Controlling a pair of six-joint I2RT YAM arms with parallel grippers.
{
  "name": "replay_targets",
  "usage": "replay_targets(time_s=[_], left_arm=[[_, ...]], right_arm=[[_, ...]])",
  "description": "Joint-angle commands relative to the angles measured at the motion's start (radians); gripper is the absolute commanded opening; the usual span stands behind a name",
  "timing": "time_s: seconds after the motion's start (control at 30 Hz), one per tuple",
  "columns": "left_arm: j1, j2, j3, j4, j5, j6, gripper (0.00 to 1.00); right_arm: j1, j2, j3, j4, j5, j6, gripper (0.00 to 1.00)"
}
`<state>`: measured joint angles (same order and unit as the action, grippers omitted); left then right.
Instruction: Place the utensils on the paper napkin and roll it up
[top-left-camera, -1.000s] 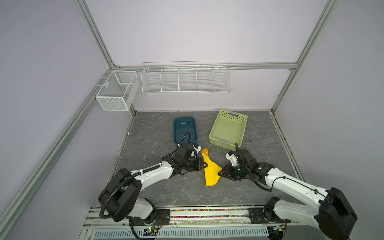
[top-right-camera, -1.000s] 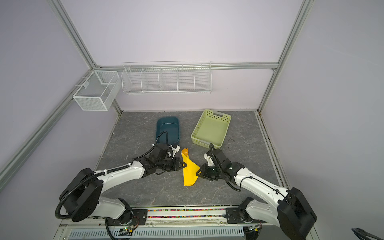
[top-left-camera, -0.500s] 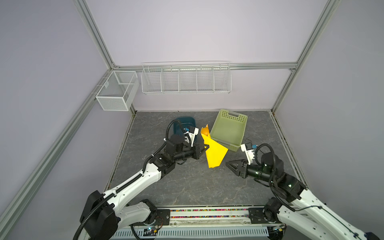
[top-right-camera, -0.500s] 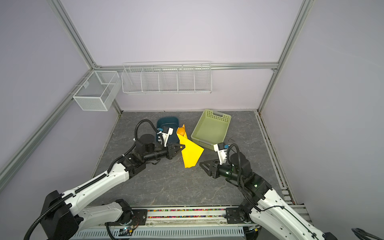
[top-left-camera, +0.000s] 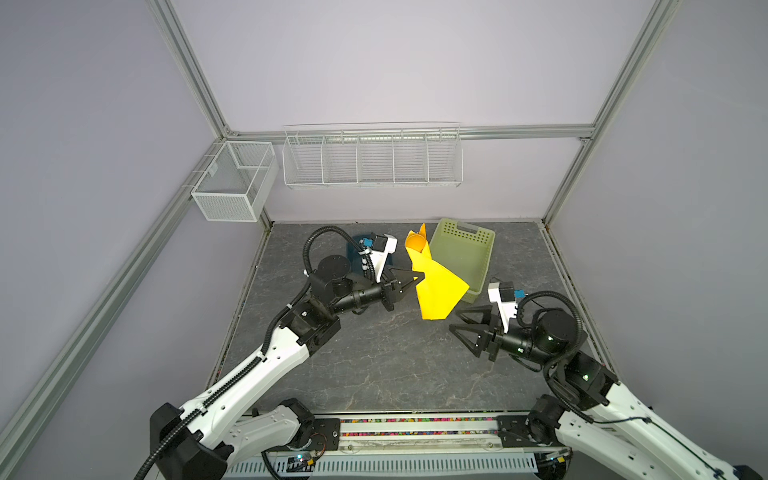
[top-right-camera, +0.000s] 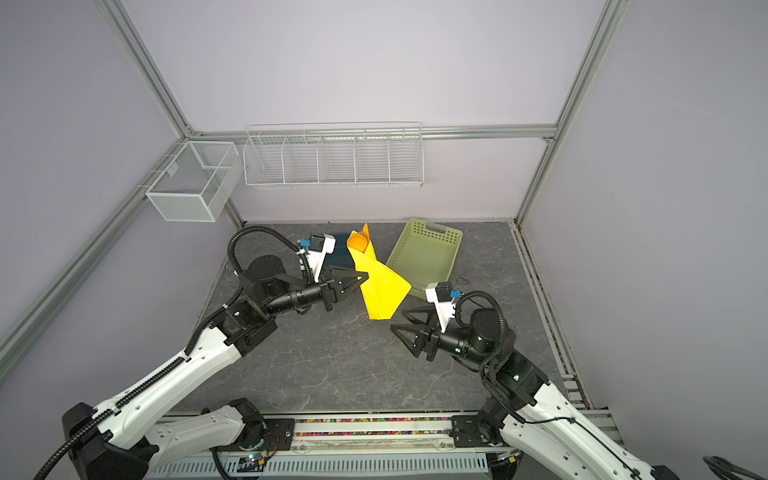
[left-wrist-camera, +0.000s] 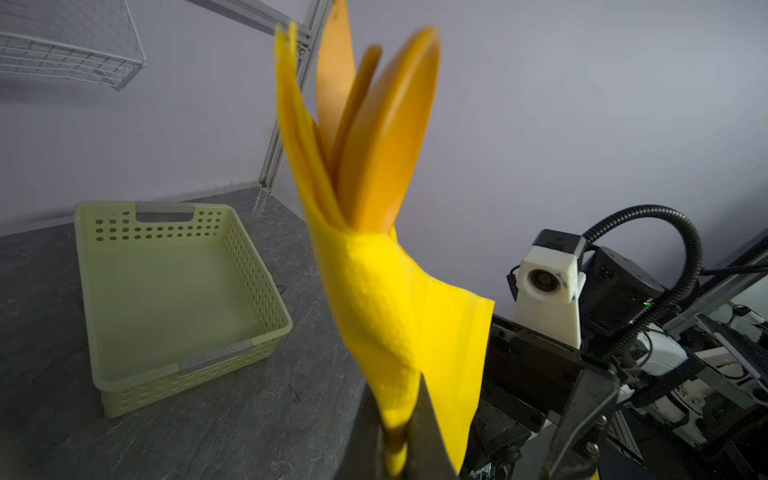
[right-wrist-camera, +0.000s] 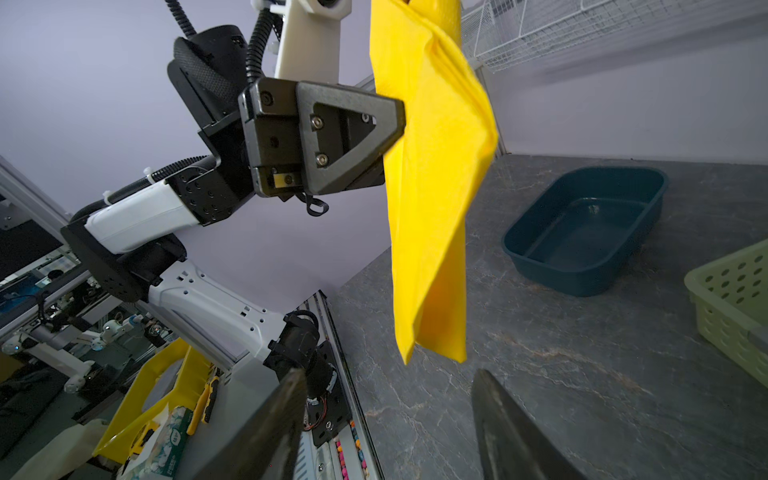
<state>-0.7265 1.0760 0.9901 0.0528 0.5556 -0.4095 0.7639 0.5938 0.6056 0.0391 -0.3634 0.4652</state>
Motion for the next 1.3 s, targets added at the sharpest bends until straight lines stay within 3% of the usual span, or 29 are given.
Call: replay_targets(time_s=[0.0, 0.2, 0.37, 0.73, 1.27], left_arm=[[0.004, -0.046, 0.045, 0.006, 0.047, 0.048, 0.0], [0.004, -0.091, 0.05, 0.021, 0.104, 0.051, 0.0], [0.004, -0.108, 0.055, 0.013, 0.12, 0.035, 0.0], [0.004, -0.113, 0.058, -0.041, 0.104, 0.05, 0.0], [0.004, -0.141, 0.059, -0.031, 0.102, 0.067, 0.0]], right_arm=[[0.036, -0.009, -0.023, 0.122, -0.006, -0.07, 0.71], [0.077, 0.048, 0.002, 0.158, -0.006, -0.083, 0.87], [0.089, 0.101, 0.027, 0.204, -0.014, -0.074, 0.87], [0.119, 0.256, 0.112, 0.289, -0.167, 0.015, 0.82], [0.125, 0.231, 0.086, 0.239, -0.085, 0.038, 0.36]])
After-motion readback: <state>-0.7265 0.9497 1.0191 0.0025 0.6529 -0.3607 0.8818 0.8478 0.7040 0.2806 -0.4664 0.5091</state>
